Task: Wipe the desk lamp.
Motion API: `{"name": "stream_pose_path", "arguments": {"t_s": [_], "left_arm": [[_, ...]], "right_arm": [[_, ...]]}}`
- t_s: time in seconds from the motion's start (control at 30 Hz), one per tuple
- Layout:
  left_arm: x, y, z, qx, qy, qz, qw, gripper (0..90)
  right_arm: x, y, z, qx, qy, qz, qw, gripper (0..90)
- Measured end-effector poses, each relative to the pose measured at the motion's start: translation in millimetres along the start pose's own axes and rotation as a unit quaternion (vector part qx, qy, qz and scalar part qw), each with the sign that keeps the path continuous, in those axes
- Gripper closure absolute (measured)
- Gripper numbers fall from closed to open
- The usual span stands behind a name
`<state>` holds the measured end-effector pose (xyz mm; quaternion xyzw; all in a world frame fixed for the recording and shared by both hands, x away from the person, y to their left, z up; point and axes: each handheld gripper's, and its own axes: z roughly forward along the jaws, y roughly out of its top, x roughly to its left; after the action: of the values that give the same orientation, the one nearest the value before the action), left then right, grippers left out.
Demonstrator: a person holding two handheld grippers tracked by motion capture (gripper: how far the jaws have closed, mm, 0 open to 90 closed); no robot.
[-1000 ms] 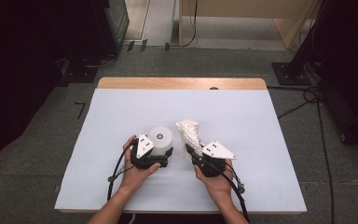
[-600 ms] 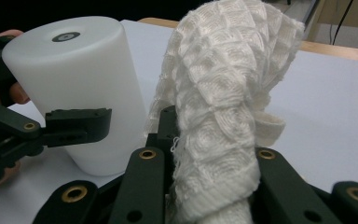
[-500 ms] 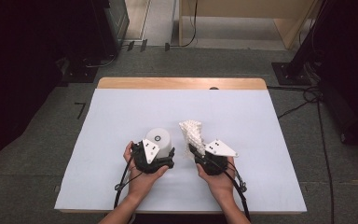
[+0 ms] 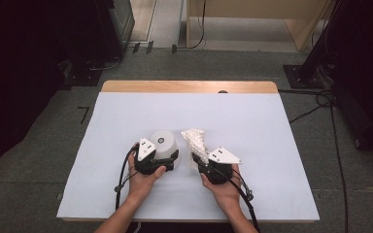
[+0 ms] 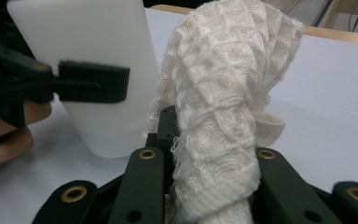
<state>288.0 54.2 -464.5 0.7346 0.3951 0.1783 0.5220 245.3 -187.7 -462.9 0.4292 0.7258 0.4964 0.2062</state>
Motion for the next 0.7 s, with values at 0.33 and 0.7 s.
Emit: {"name": "stream_pose_path", "arguments": {"t_s": [0.33, 0.7], "left_arm": [[13.2, 8.0, -10.1, -0.029, -0.134, -0.04, 0.9898, 8.6], [-8.9, 3.8, 4.1, 0.04, -0.164, 0.017, 0.9854, 8.7]], "right_arm": [[18.7, 3.4, -1.2, -0.006, 0.029, -0.014, 0.9995, 74.9], [13.8, 11.2, -12.0, -0.03, 0.01, -0.023, 0.9992, 75.3]]}}
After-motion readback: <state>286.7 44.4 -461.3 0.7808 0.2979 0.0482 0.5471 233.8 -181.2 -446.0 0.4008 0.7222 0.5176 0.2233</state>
